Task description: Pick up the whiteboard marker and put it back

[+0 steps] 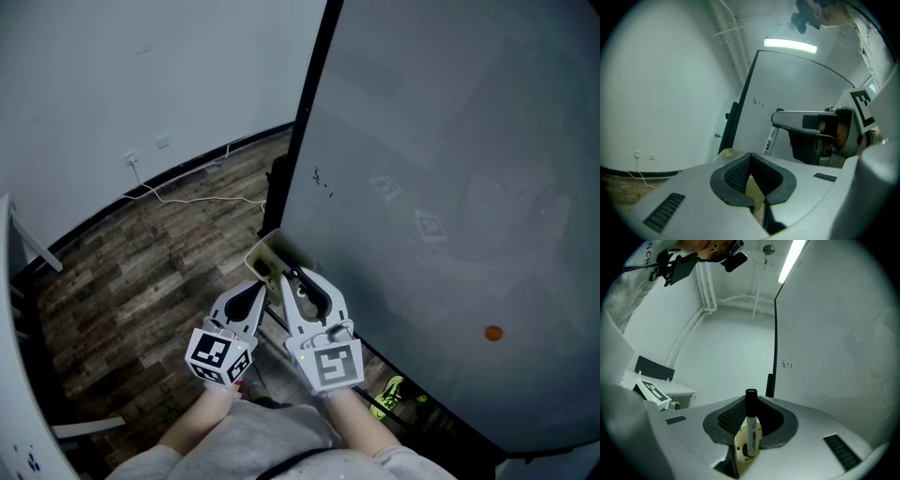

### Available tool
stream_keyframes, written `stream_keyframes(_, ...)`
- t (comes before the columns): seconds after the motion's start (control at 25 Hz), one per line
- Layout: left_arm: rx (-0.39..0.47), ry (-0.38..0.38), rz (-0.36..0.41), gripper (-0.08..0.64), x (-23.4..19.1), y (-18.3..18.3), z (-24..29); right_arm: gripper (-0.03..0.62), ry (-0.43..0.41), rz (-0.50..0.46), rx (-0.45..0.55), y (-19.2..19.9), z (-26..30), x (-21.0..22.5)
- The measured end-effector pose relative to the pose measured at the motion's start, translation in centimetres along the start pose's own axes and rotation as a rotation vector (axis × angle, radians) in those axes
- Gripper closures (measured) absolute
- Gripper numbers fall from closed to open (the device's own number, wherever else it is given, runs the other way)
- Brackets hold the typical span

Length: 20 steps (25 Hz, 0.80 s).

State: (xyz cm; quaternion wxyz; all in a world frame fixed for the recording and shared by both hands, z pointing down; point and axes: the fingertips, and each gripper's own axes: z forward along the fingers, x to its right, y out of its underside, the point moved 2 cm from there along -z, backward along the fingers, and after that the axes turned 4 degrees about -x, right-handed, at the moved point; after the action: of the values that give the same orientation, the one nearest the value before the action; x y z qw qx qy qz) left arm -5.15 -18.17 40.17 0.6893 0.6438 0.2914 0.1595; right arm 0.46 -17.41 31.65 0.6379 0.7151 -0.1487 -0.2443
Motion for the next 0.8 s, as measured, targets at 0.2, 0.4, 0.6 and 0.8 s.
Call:
stream_keyframes(0.2, 0.001, -0.002, -0.008, 0.546, -0.2, 0.0, -0.1, 0.515, -0.001, 0.004, -0.006, 0.2, 0.1, -0.1)
stream_keyframes(0.4, -0.004, -0.005, -0.016, 0.545, -0.6, 0.6, 0.1, 0.516, -0.004, 0.013, -0.015, 1.1, 0.5, 0.0)
stream_keyframes(0.6, -0.018, -0.013, -0.021, 0.545, -1.0, 1.1, 0.0, 0.517, -0.006, 0.027, -0.026, 1.7, 0.8, -0.1)
stream_keyframes(0.8, -0.03, -0.023, -0.028, 0.545, -1.7, 1.7, 0.1, 0.517, -0.01, 0.045, -0.043, 2.7, 1.3, -0.1)
